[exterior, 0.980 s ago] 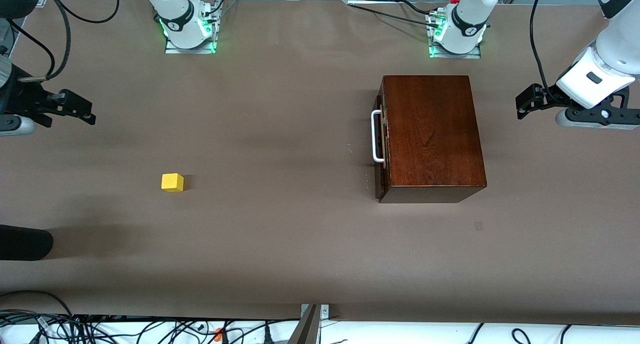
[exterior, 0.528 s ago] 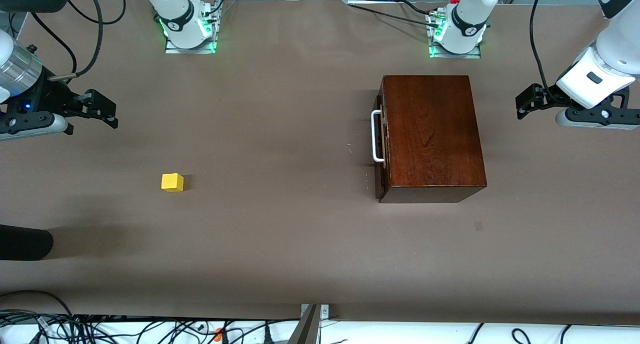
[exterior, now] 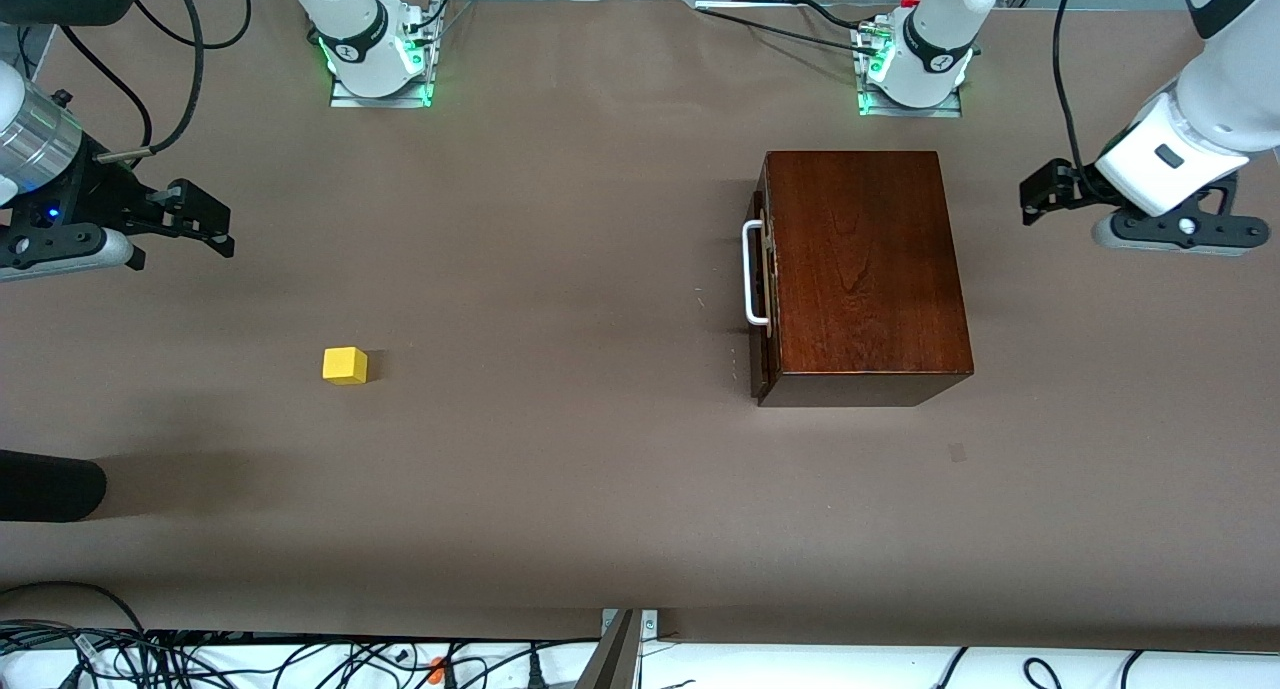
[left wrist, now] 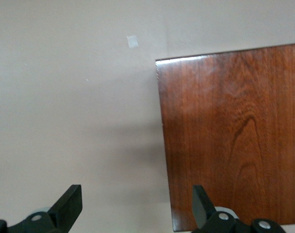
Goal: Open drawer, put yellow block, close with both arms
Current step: 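Reach the left gripper to the white drawer handle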
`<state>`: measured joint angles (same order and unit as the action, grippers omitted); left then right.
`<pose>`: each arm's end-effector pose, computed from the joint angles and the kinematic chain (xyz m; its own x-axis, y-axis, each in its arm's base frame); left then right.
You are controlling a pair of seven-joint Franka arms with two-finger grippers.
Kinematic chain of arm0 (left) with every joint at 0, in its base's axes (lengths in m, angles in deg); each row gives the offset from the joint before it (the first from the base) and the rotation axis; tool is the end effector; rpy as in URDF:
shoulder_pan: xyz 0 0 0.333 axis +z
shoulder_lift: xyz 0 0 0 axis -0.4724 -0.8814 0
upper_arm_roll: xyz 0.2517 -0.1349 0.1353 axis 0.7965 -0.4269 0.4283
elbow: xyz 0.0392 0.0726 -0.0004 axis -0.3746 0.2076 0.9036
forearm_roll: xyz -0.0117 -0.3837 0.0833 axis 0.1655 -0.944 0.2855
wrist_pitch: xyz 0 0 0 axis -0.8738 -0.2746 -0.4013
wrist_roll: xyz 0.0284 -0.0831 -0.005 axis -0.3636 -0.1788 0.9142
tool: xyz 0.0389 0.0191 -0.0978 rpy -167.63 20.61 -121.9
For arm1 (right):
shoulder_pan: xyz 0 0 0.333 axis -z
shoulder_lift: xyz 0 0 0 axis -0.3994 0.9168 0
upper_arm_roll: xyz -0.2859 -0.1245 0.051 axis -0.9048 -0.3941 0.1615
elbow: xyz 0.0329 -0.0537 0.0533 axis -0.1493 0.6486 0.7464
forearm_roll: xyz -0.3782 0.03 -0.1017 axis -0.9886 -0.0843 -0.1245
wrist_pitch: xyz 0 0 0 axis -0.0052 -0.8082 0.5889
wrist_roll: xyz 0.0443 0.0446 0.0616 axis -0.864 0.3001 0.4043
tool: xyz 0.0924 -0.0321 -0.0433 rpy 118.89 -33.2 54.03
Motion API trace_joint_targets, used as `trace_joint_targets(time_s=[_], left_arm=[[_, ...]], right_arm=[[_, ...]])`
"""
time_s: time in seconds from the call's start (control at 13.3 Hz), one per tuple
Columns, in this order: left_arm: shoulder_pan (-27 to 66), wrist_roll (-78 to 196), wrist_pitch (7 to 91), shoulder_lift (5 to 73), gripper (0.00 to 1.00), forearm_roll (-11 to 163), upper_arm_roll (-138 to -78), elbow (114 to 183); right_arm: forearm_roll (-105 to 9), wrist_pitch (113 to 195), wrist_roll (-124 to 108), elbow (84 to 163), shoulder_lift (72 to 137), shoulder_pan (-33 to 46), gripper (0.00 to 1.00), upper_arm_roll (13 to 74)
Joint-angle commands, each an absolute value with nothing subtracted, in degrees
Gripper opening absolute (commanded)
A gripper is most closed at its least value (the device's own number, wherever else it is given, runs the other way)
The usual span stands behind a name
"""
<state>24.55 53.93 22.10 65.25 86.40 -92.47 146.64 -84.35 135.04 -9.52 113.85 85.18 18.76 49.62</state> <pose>0.5423 -0.0583 0.5678 0.9897 -0.0842 -0.1157 -0.0886 -0.9955 -0.0331 0.5855 0.0553 0.5977 0.9871 0.1527 0.0474 0.1534 -0.9881 -0.0122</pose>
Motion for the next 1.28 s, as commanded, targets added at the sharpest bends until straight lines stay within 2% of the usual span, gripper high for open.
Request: trace_joint_targets(time_s=[0.0, 0.3, 0.38, 0.75, 1.21], left_arm=[[24.3, 52.3, 20.3, 61.9, 1.0, 85.6, -92.5, 144.4], [19.3, 51.3, 22.4, 57.2, 1.0, 84.3, -93.7, 143.1], [16.4, 52.9, 24.7, 54.4, 1.0, 84.3, -93.8, 140.8], [4.0, 72.1, 26.1, 44.5, 1.0, 84.8, -93.9, 130.9], [-7.0, 85.6, 35.2, 36.5, 1.0, 87.5, -93.8, 131.6]], right_arm=[[-84.5, 132.7, -8.8, 112.5, 85.2, 18.8, 1.0, 49.6], [-84.6, 132.7, -8.8, 112.5, 85.2, 18.7, 1.0, 49.8], [-84.6, 132.7, -8.8, 112.5, 85.2, 18.7, 1.0, 49.8], [-84.6, 132.7, -8.8, 112.5, 85.2, 18.7, 1.0, 49.8], [-84.6, 132.7, -8.8, 112.5, 85.2, 18.7, 1.0, 49.7]])
